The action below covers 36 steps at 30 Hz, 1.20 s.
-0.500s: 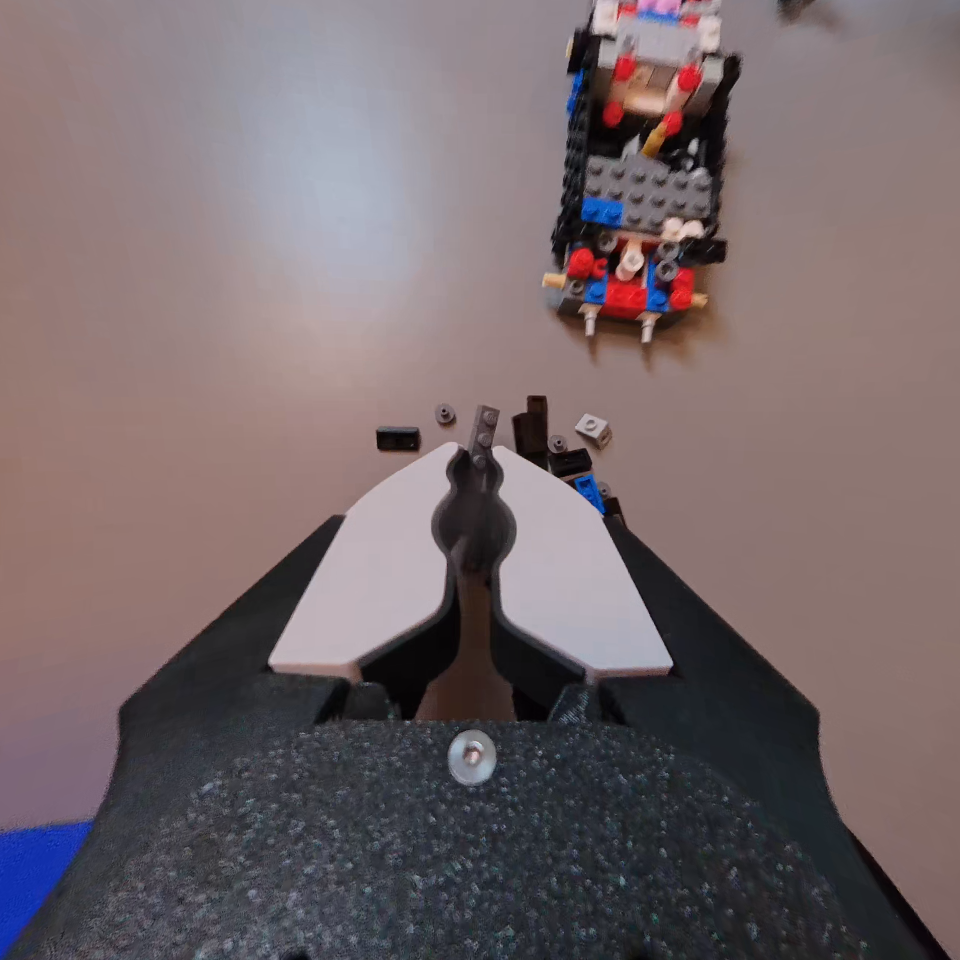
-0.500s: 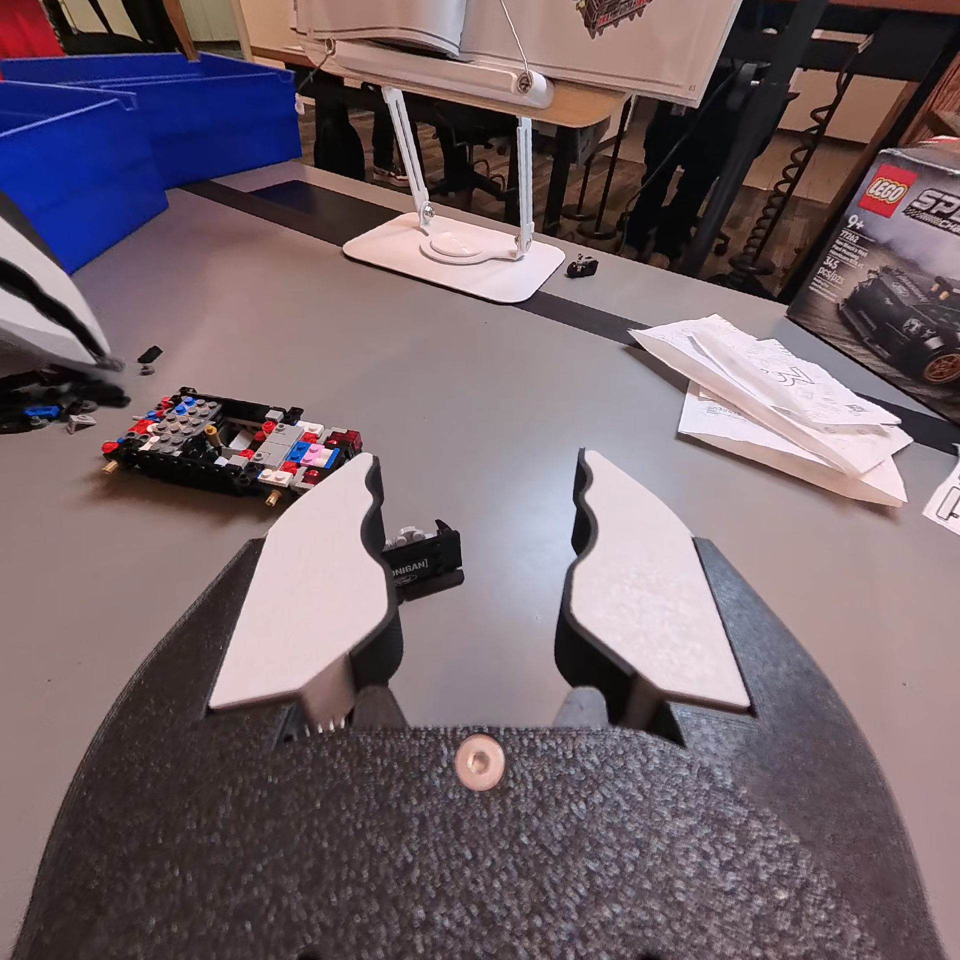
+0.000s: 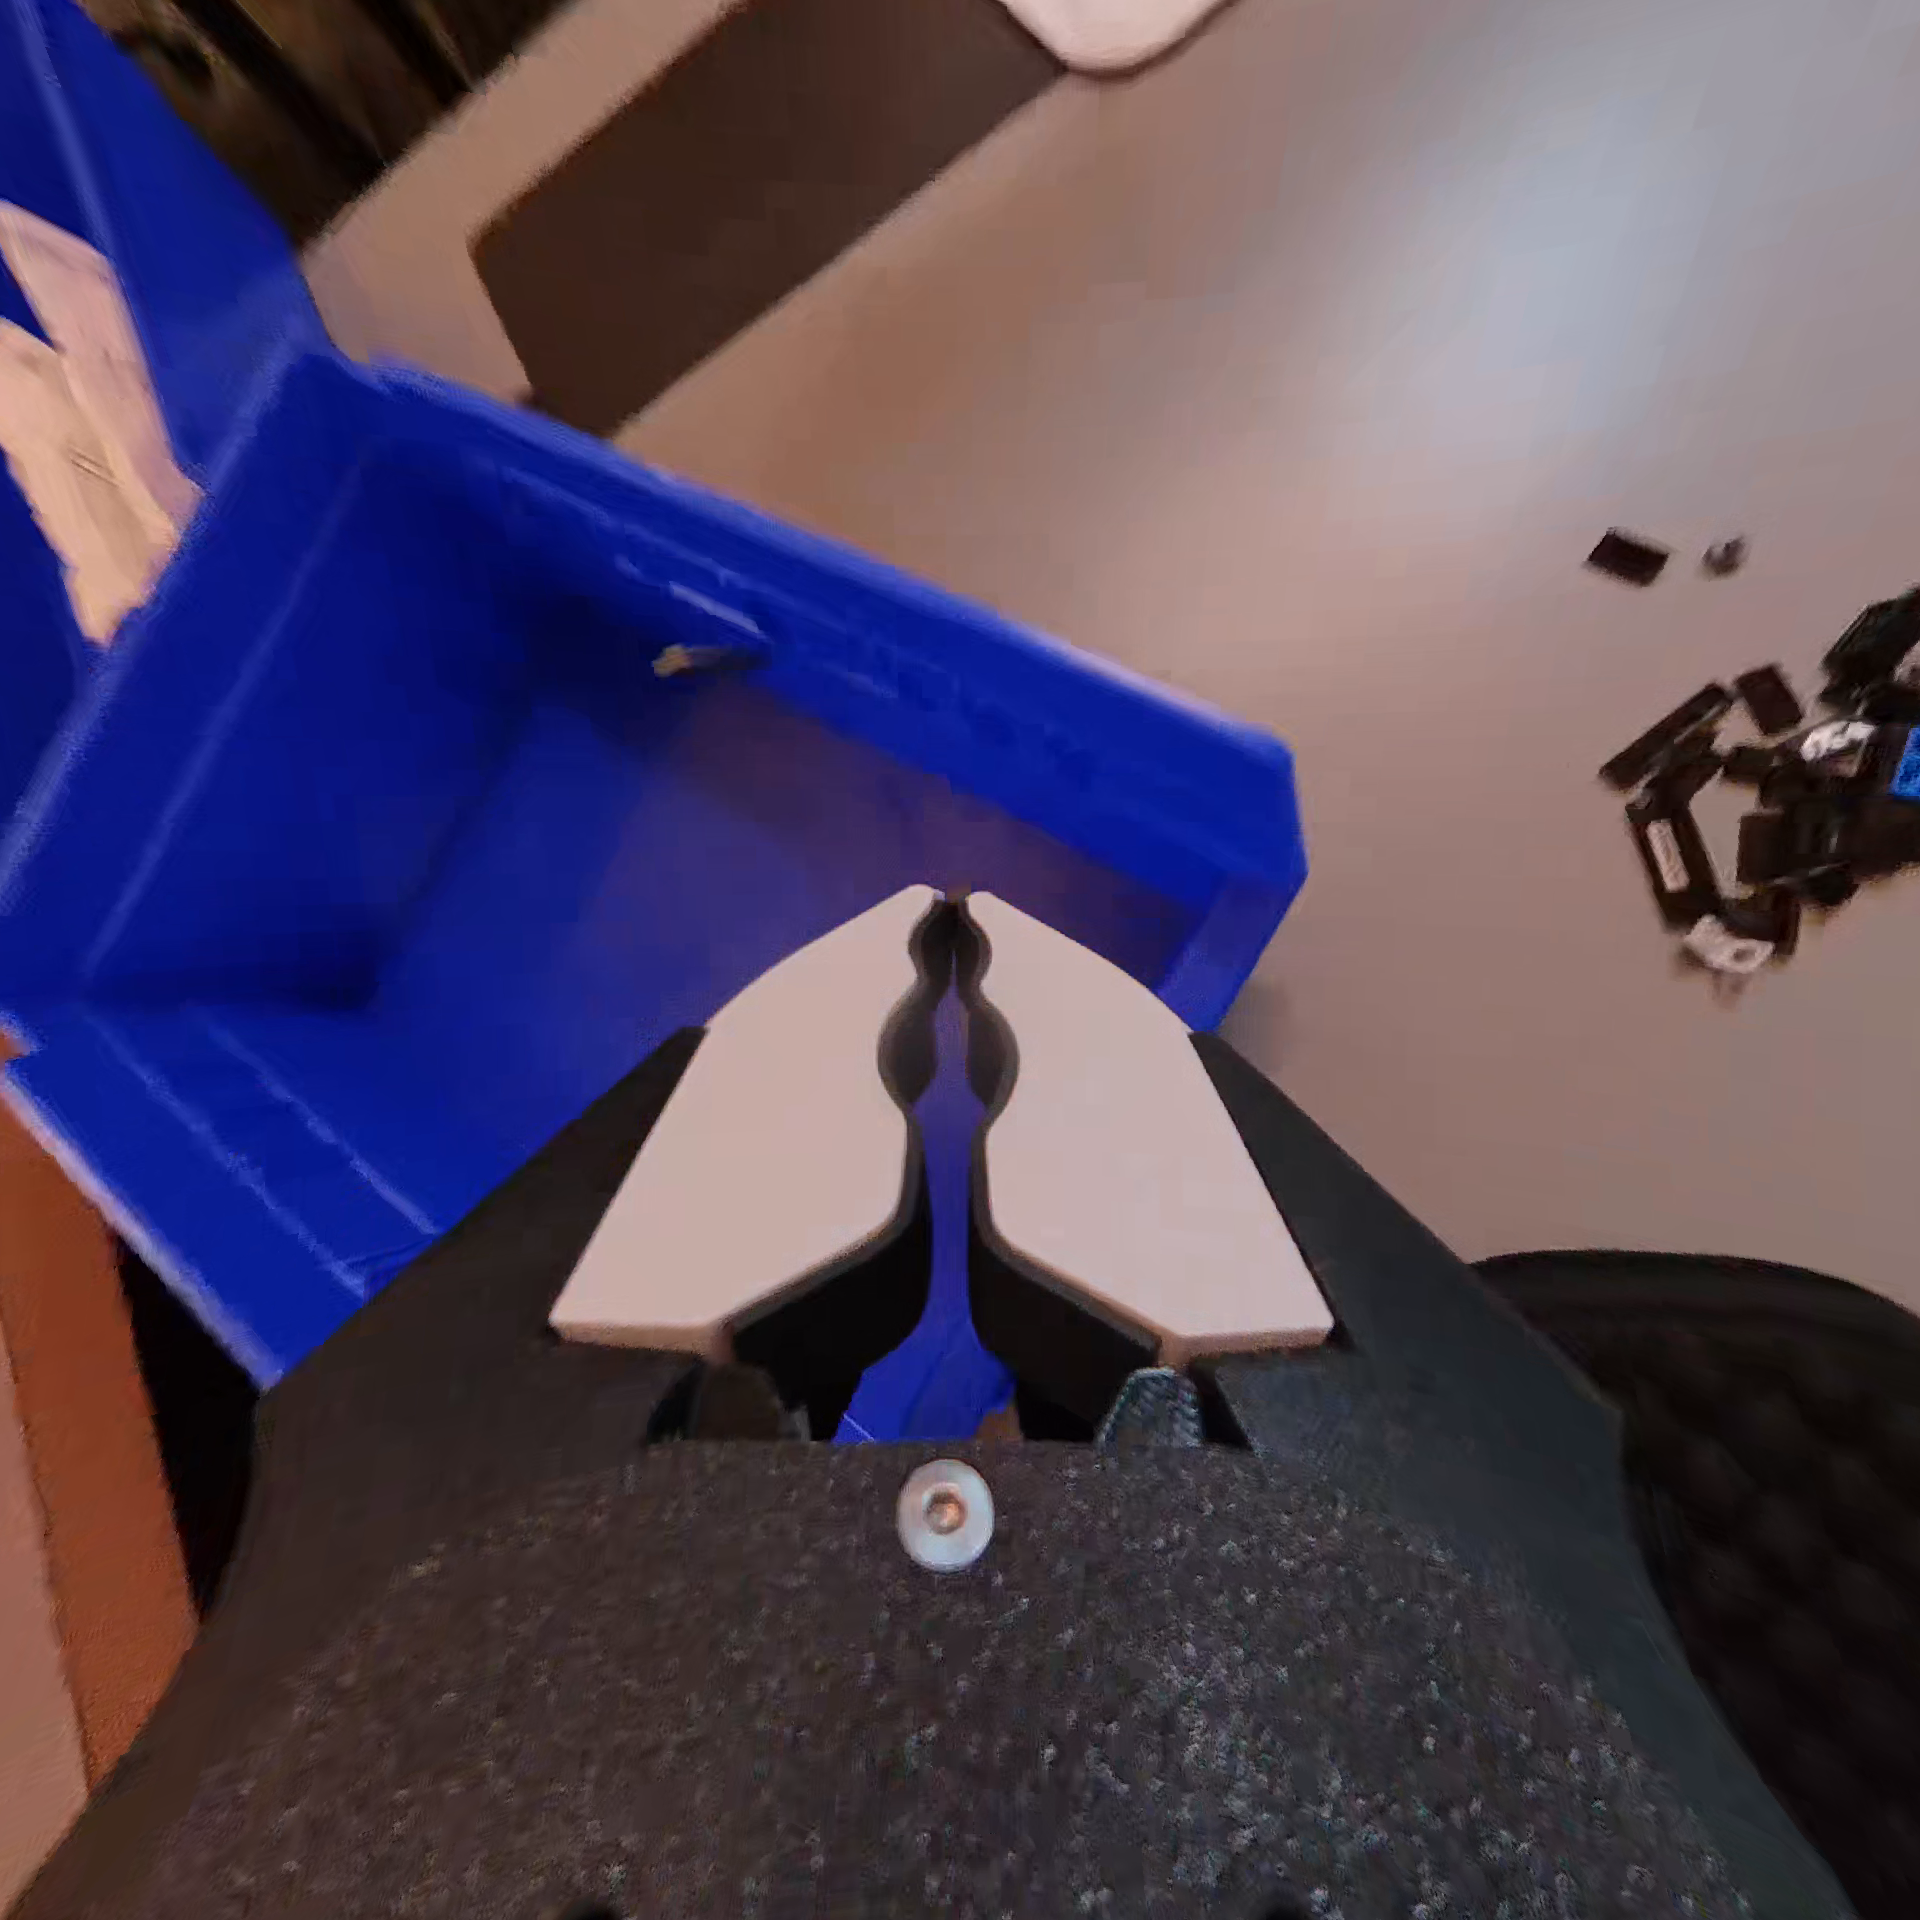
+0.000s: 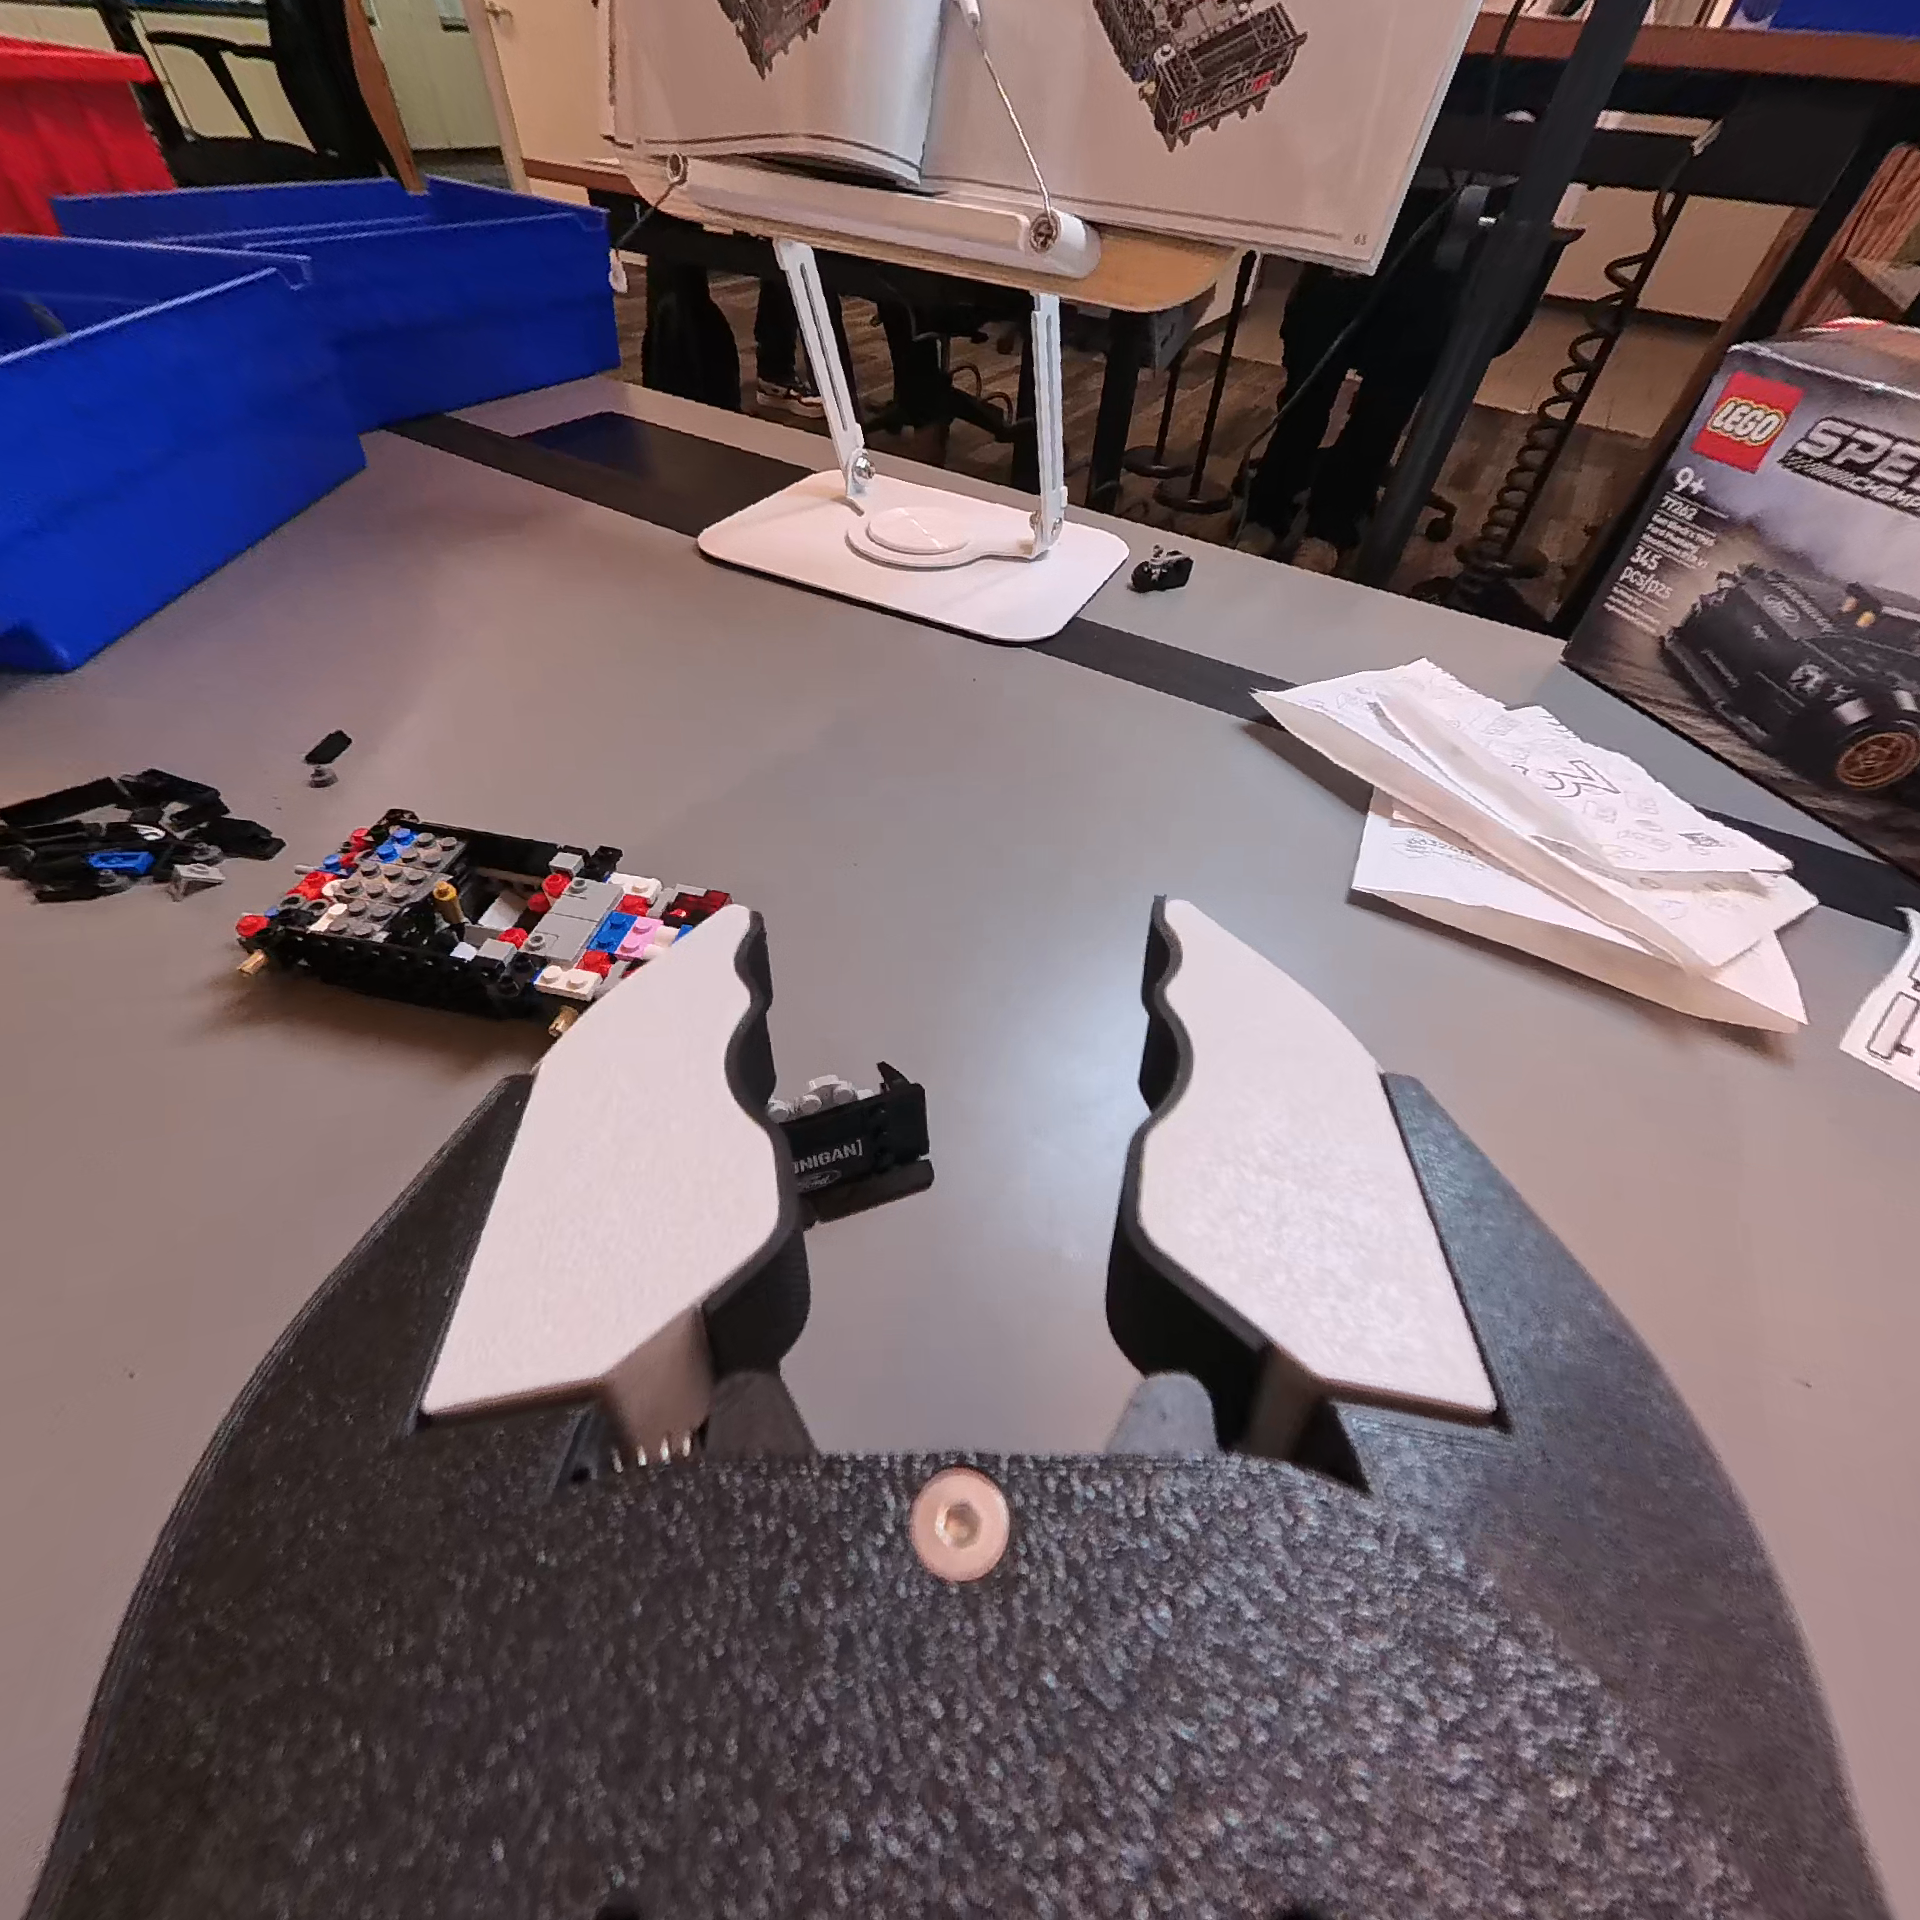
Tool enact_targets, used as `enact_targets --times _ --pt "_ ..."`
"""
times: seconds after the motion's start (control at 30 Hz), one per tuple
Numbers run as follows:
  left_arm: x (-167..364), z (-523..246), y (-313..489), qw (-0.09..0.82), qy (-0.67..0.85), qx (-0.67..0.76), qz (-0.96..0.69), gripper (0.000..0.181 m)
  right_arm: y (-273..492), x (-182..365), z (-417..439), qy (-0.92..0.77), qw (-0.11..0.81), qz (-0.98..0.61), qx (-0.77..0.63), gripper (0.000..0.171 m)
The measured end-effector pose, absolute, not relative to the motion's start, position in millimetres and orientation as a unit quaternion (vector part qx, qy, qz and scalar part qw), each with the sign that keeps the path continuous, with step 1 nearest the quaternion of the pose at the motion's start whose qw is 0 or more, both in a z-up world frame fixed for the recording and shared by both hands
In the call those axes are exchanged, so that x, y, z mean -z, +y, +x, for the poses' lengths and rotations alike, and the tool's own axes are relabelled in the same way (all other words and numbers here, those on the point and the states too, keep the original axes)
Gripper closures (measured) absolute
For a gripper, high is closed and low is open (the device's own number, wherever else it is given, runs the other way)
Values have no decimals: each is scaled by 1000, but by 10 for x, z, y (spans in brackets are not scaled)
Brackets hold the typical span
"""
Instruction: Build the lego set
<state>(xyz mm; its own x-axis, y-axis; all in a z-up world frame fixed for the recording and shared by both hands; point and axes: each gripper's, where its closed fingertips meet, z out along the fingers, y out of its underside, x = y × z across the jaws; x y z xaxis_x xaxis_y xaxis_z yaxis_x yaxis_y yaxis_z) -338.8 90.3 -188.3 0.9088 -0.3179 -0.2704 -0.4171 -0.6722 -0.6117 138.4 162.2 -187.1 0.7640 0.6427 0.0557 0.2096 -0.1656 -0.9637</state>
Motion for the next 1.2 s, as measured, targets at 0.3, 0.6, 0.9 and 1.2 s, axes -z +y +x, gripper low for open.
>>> enact_targets --times 0.3,0.6,0.9,1.2 --pt "2247 -3246 712 311 241 6 -919 138 1627 1901 1392 -287 575 -743 -187 103" --pt "2656 -3018 549 212 327 -58 -919 155 1617 1918 1370 -294 571 -743 -186 105" --pt "2473 -2509 787 265 381 -131 -876 148 1607 1921 1378 -297 570 -743 -187 106" --pt "2842 -1809 500 205 402 54 -891 135 1577 1887 1382 -301 573 -738 -191 107"
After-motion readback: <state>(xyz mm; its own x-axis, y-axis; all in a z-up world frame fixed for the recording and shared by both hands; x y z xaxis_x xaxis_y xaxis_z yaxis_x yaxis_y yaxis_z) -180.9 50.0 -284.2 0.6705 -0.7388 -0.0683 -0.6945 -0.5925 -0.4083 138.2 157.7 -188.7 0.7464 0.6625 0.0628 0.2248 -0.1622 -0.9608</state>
